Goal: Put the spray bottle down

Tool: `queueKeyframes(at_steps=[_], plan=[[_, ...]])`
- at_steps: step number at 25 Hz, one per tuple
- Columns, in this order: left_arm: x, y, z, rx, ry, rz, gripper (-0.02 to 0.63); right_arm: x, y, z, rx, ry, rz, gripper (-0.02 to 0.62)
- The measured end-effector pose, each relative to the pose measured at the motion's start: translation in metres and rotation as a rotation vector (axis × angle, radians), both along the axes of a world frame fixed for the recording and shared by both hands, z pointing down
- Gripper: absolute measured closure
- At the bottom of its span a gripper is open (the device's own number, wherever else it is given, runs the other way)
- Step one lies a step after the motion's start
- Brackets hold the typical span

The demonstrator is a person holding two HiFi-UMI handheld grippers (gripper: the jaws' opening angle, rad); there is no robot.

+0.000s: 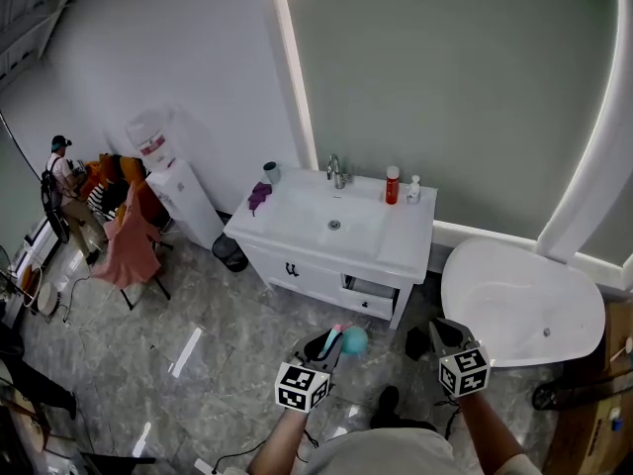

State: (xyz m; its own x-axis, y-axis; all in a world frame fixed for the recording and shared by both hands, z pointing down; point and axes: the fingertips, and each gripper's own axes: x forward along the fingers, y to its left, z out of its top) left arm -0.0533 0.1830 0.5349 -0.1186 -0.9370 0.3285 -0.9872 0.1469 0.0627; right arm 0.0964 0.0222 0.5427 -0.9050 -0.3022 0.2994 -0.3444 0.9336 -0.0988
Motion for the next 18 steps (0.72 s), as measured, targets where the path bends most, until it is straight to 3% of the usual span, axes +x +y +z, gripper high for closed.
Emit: queueKeyframes(at_steps=[8,18], plan=[[-0.025,-0.064,0.001,-0.034,-0.007,-0.006,0.538,-0.031,-0.065,0.008,-0.030,0.006,-0.020,0.584],[-0.040,-0.141,-0.002,-0.041,-0.032,-0.006,0.538,-0.043,-0.143,0.021,-0.055,-0.004,-0.015,0.584]])
